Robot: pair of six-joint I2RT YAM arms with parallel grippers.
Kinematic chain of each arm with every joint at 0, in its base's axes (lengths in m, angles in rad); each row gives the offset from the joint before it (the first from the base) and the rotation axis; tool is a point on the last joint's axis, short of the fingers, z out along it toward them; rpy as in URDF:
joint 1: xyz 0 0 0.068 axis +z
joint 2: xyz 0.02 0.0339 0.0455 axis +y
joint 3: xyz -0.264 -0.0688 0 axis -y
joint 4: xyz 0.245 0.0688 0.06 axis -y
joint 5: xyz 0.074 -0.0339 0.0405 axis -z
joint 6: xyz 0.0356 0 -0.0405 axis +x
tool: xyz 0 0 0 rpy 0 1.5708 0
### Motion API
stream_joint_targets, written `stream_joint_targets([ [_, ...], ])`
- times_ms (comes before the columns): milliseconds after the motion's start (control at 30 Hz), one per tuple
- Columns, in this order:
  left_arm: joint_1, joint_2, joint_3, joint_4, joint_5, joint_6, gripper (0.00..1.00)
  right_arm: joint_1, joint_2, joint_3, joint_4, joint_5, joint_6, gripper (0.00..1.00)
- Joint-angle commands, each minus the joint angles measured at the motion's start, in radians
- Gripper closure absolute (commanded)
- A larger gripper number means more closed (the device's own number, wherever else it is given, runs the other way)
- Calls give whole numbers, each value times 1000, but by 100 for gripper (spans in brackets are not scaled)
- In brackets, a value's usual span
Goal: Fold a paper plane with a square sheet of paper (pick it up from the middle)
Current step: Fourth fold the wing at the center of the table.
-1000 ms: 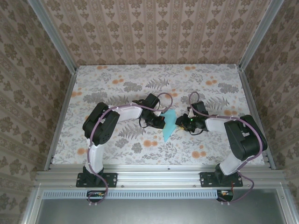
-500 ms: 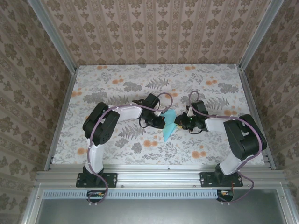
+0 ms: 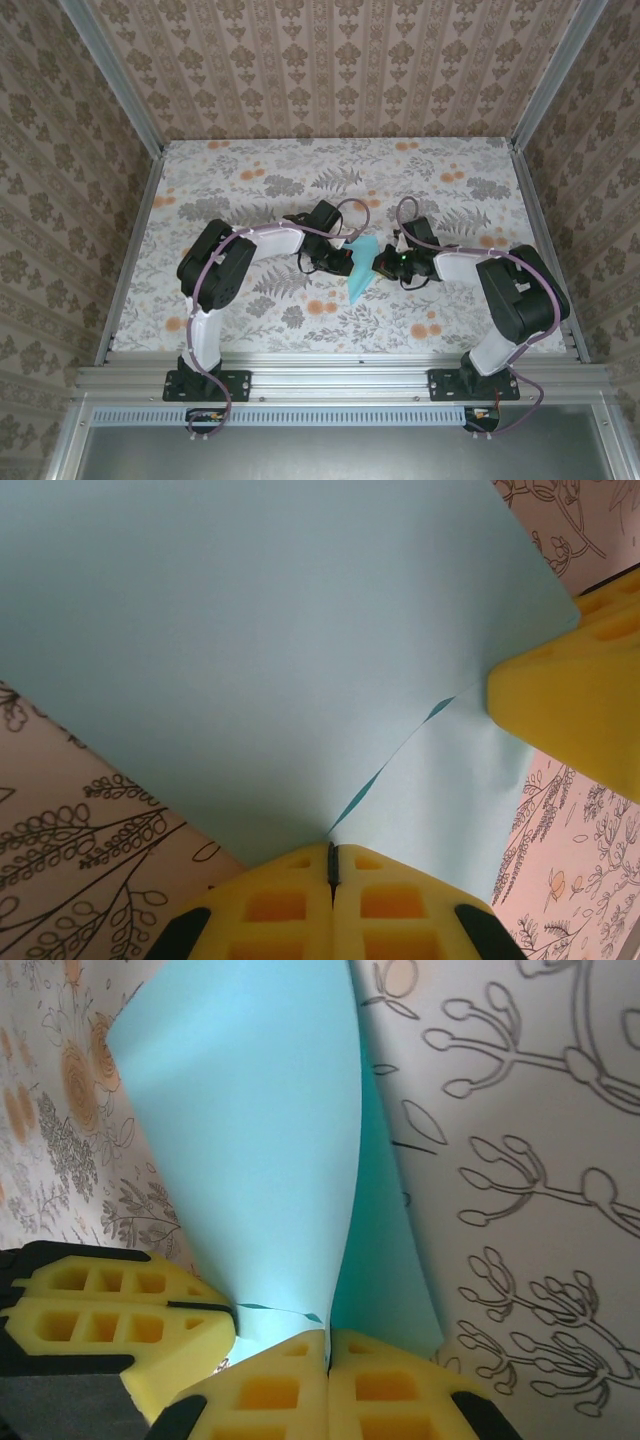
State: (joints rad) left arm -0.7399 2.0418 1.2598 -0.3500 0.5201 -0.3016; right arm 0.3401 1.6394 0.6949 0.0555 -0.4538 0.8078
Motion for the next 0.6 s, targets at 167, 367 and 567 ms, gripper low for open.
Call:
stream_joint_targets([
  [167, 11, 147, -86, -145, -243, 38, 97, 33, 4, 65, -111, 59, -39, 94],
  [367, 10, 146, -87, -142, -241, 39, 97, 50, 11, 97, -119, 52, -40, 94],
  [567, 13, 150, -94, -135, -236, 41, 97, 65, 18, 120, -126, 42, -51, 94],
])
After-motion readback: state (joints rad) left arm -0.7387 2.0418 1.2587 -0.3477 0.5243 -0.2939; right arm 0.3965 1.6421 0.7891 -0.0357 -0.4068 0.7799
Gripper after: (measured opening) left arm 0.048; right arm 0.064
